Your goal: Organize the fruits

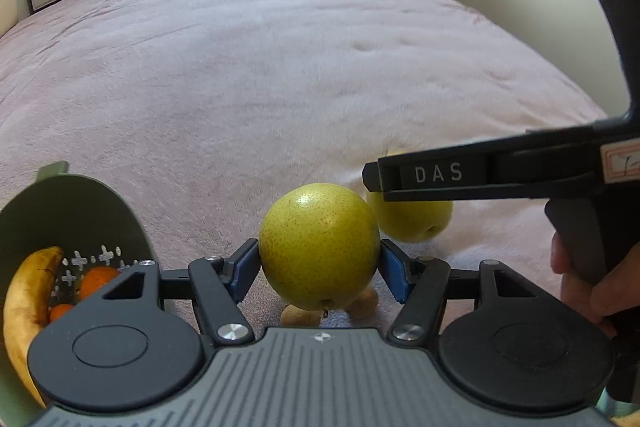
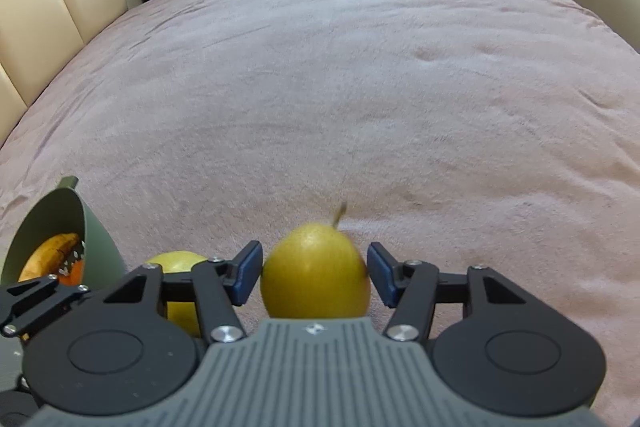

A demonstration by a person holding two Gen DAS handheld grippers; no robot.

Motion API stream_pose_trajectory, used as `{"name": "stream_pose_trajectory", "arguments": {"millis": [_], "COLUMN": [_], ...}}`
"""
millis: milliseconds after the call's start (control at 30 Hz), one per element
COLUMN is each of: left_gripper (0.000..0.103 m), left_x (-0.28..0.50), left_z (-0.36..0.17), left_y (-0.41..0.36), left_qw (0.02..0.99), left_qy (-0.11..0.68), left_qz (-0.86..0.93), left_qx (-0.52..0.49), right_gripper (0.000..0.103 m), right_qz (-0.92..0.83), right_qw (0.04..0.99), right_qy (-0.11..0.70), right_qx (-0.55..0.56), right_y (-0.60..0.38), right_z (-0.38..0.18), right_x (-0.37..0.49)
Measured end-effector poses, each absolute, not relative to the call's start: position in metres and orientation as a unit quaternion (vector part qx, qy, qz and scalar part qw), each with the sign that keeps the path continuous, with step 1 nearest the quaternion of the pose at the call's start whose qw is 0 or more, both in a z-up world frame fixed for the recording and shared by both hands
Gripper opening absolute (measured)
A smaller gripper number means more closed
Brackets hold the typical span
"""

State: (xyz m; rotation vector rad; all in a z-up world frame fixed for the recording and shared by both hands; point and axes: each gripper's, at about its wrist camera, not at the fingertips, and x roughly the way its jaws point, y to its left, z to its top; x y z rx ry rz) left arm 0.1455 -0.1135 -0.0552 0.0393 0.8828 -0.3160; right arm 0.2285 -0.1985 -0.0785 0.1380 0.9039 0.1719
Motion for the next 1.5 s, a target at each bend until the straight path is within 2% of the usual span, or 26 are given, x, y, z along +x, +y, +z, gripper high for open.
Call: {"name": "stream_pose_trajectory", "arguments": {"millis": [433, 533, 567, 600, 767, 967, 1133, 1233, 1300, 1500], "left_gripper": [0.073, 0.073, 0.073, 0.073, 0.073, 0.073, 0.073, 0.073, 0.073, 0.073], "left_x": [0.125, 0.122, 0.12, 0.119, 0.119, 0.114, 0.116, 0.117, 0.119, 0.126], "left_z": [-0.017, -0.011, -0.009, -0.007, -0.006, -0.003, -0.003, -0.005, -0.008, -0.02], "left_y": [-0.076, -0.065, -0.061, -0.058, -0.037, -0.015, 0.009, 0.023, 0.03, 0.04], "left_qw": [0.907, 0.911, 0.912, 0.912, 0.912, 0.914, 0.912, 0.91, 0.908, 0.898], "left_qy": [0.401, 0.394, 0.392, 0.392, 0.393, 0.388, 0.391, 0.394, 0.399, 0.418], "left_qz": [-0.13, -0.117, -0.113, -0.109, -0.097, -0.081, -0.047, -0.027, -0.015, 0.0], "left_qx": [-0.027, -0.038, -0.04, -0.044, -0.07, -0.09, -0.113, -0.122, -0.127, -0.139], "right_gripper": [0.052, 0.047, 0.002, 0.0, 0.0, 0.0, 0.004, 0.009, 0.02, 0.024], "right_qz": [0.117, 0.125, 0.127, 0.136, 0.15, 0.154, 0.15, 0.162, 0.169, 0.187], "right_qw": [0.909, 0.91, 0.911, 0.914, 0.922, 0.901, 0.895, 0.888, 0.886, 0.876], "right_qy": [0.396, 0.391, 0.387, 0.377, 0.356, 0.404, 0.419, 0.428, 0.431, 0.442], "right_qx": [0.058, 0.059, 0.059, 0.059, 0.029, 0.028, 0.03, 0.036, 0.031, 0.044], "right_y": [-0.177, -0.172, -0.17, -0.168, -0.152, -0.151, -0.149, -0.141, -0.135, -0.124], "right_z": [-0.04, -0.034, -0.032, -0.027, -0.013, -0.04, -0.053, -0.06, -0.063, -0.077], "right_x": [0.207, 0.203, 0.201, 0.199, 0.195, 0.203, 0.208, 0.213, 0.215, 0.22]}}
